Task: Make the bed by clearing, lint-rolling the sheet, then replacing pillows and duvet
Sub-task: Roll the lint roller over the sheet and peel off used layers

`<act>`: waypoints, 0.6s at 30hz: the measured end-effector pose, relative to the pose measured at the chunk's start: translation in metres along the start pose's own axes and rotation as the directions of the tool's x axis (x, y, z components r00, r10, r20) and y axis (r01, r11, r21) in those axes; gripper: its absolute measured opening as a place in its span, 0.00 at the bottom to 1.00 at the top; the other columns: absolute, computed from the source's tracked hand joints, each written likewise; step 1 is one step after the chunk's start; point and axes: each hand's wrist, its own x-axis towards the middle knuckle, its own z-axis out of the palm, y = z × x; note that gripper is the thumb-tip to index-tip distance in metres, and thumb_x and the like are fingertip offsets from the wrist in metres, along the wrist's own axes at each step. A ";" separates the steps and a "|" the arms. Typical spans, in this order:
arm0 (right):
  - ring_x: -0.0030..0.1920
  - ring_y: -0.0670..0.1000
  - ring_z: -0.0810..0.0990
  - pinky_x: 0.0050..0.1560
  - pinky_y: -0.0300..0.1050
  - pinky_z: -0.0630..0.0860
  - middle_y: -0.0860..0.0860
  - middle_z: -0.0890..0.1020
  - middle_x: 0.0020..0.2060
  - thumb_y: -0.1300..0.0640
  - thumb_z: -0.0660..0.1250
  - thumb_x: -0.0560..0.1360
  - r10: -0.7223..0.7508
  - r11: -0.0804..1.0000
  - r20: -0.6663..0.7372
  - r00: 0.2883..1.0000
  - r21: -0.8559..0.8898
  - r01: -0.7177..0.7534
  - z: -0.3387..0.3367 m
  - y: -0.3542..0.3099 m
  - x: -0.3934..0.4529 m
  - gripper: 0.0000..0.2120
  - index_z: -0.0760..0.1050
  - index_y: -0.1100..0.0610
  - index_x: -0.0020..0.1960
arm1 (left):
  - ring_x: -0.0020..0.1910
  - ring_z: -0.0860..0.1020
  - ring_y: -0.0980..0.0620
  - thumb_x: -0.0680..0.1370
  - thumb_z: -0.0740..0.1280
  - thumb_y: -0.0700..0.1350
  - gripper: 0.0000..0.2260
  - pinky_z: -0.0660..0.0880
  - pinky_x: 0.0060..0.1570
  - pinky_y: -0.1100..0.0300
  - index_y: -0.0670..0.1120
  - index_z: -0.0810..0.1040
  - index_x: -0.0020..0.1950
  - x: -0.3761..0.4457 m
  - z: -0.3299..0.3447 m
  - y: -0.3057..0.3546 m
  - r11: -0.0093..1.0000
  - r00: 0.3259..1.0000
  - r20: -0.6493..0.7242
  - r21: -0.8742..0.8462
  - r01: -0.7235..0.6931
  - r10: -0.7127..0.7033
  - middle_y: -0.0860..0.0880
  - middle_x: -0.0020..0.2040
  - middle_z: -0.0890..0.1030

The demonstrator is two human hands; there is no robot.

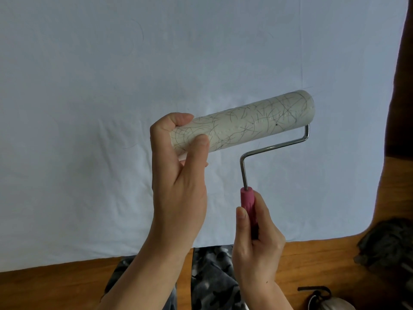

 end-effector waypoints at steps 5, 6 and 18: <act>0.37 0.30 0.71 0.41 0.25 0.70 0.40 0.76 0.41 0.46 0.57 0.81 0.025 0.999 0.025 0.999 -0.038 -0.024 -0.002 0.005 0.000 0.19 0.76 0.58 0.62 | 0.46 0.76 0.64 0.76 0.61 0.44 0.08 0.76 0.40 0.66 0.57 0.71 0.51 0.001 0.001 -0.003 0.999 0.998 -0.044 0.012 0.053 -0.052 0.69 0.44 0.75; 0.37 0.29 0.70 0.41 0.25 0.69 0.40 0.76 0.41 0.46 0.57 0.81 0.022 0.999 0.030 0.999 -0.044 -0.021 -0.003 0.006 0.000 0.19 0.76 0.58 0.62 | 0.46 0.76 0.65 0.75 0.61 0.44 0.08 0.75 0.40 0.66 0.56 0.71 0.51 0.001 0.001 -0.004 0.998 0.997 -0.051 0.018 0.060 -0.059 0.70 0.44 0.75; 0.35 0.29 0.70 0.40 0.24 0.69 0.36 0.78 0.41 0.45 0.58 0.81 0.038 0.992 0.070 0.997 -0.119 -0.030 -0.014 0.015 0.001 0.15 0.74 0.50 0.62 | 0.44 0.77 0.64 0.82 0.60 0.48 0.05 0.78 0.40 0.65 0.53 0.72 0.46 0.004 -0.001 -0.007 0.977 0.984 -0.112 0.148 0.153 -0.138 0.66 0.41 0.77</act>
